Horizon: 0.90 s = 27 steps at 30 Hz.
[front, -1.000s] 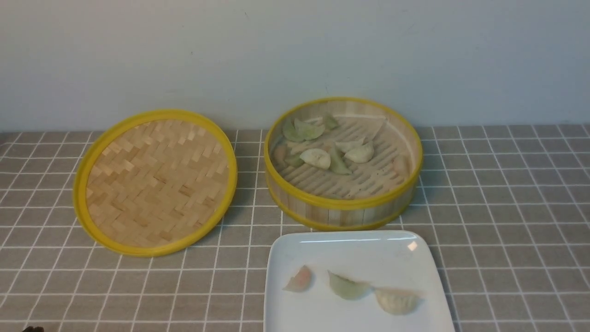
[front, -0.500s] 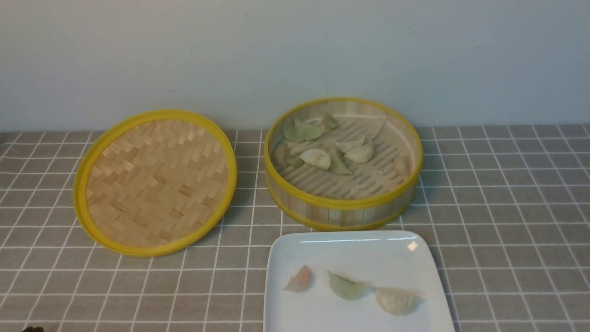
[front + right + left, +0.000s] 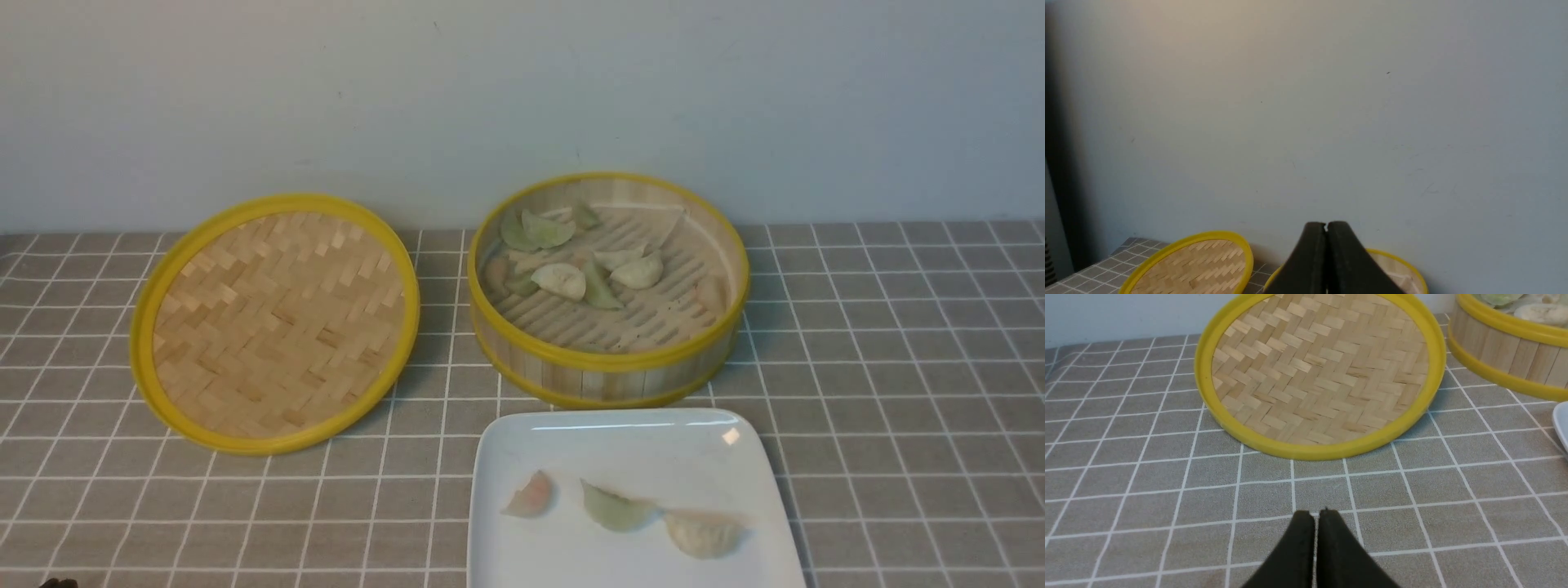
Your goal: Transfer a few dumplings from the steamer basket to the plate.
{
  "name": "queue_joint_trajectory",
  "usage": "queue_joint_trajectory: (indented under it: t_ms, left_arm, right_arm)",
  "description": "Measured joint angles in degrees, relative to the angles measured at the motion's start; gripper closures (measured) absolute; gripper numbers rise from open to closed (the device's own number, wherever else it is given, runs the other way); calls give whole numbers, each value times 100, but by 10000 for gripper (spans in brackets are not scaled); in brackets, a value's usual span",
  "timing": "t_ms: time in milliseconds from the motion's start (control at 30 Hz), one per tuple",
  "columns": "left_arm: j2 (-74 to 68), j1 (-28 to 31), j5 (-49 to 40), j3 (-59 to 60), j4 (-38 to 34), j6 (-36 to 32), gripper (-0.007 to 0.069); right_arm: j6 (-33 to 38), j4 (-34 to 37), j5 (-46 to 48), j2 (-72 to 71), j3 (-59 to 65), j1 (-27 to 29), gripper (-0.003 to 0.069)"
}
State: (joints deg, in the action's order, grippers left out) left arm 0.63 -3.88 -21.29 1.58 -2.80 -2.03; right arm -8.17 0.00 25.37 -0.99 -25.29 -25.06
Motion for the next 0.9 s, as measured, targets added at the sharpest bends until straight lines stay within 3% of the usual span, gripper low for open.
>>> queue_joint_trajectory:
  t_ms: [167,333,433,600,900]
  left_arm:
    - [0,0,0,0,-5,0,629]
    - [0,0,0,0,-5,0,629]
    - [0,0,0,0,-5,0,629]
    - [0,0,-7,0,-5,0,629]
    - [0,0,-24,-6,-11,0,629]
  right_arm:
    - [104,0,59,-5,82,288,670]
    - [122,-210,221,-5,873,1683,670]
    - [122,-262,255,-5,1551,2233,670]
    - [122,-256,168,3,2557,2626,670]
    - [122,-265,-345,8,2641,2673,670]
